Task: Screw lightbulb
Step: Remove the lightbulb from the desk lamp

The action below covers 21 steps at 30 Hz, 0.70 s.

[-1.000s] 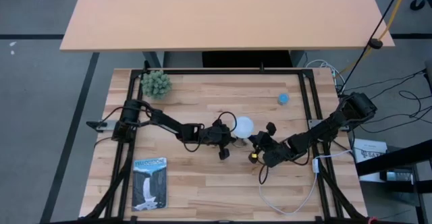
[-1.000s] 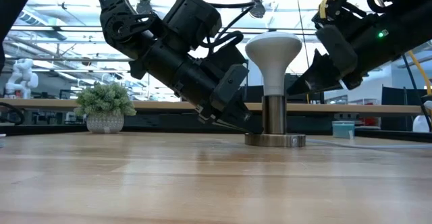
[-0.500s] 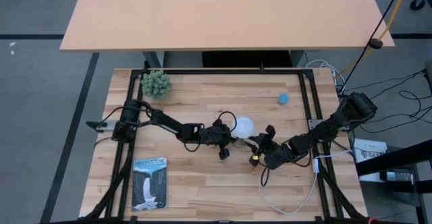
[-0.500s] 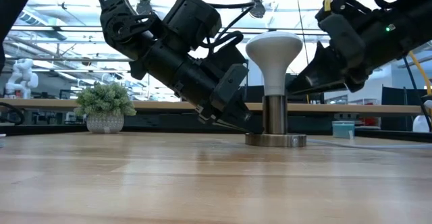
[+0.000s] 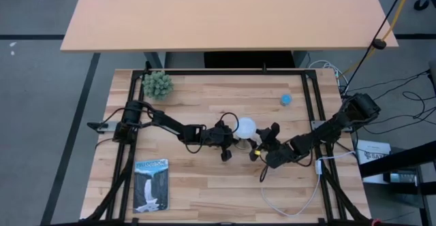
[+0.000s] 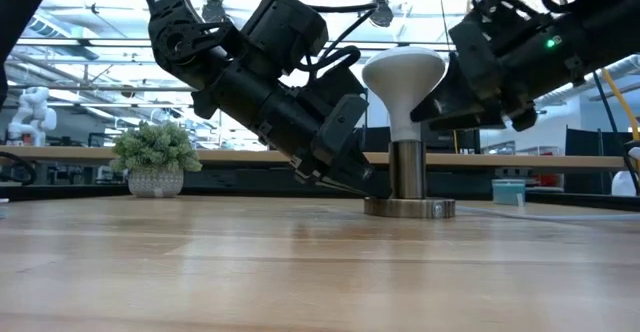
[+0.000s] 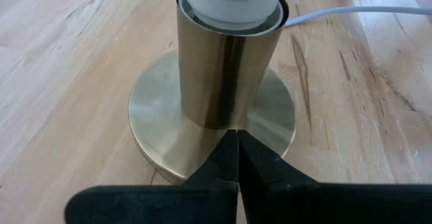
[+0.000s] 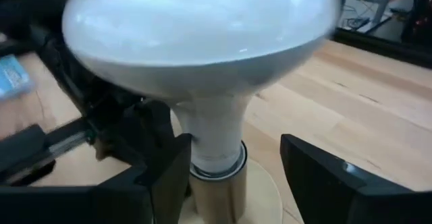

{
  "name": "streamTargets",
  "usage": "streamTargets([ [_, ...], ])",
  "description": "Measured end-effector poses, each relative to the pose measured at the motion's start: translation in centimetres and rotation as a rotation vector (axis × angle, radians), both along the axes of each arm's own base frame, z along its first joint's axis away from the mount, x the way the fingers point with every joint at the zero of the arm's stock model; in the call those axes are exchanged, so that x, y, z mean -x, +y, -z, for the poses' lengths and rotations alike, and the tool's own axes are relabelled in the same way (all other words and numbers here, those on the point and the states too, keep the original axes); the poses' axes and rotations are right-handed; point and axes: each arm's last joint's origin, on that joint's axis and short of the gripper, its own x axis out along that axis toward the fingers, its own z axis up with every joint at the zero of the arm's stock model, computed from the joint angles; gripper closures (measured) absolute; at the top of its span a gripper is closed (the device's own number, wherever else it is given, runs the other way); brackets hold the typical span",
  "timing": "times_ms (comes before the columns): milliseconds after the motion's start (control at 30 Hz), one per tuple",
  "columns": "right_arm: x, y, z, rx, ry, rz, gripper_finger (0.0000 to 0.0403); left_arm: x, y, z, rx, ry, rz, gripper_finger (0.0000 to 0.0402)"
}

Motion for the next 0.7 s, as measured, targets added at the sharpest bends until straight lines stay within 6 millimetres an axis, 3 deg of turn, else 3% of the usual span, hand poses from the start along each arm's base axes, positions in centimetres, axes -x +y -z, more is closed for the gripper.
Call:
streamTargets([
  [200, -0.8, -0.4, -0.1, -0.007, 0.063, -0.14, 0.0179, 0.0, 0.0, 0.0, -0.001, -0.01, 0.002, 0.0401],
  [467, -1.4, -1.8, -0.4, 0.016, 0.051, -0.1, 0.0184, -0.1, 0.0, -0.1, 0.0, -0.018, 0.003, 0.0401],
  [700, -1.5, -1.9, -0.4, 0.067, 0.102, -0.159, 0.0264, -0.1, 0.1, -0.1, -0.007, -0.015, 0.012, 0.0401],
])
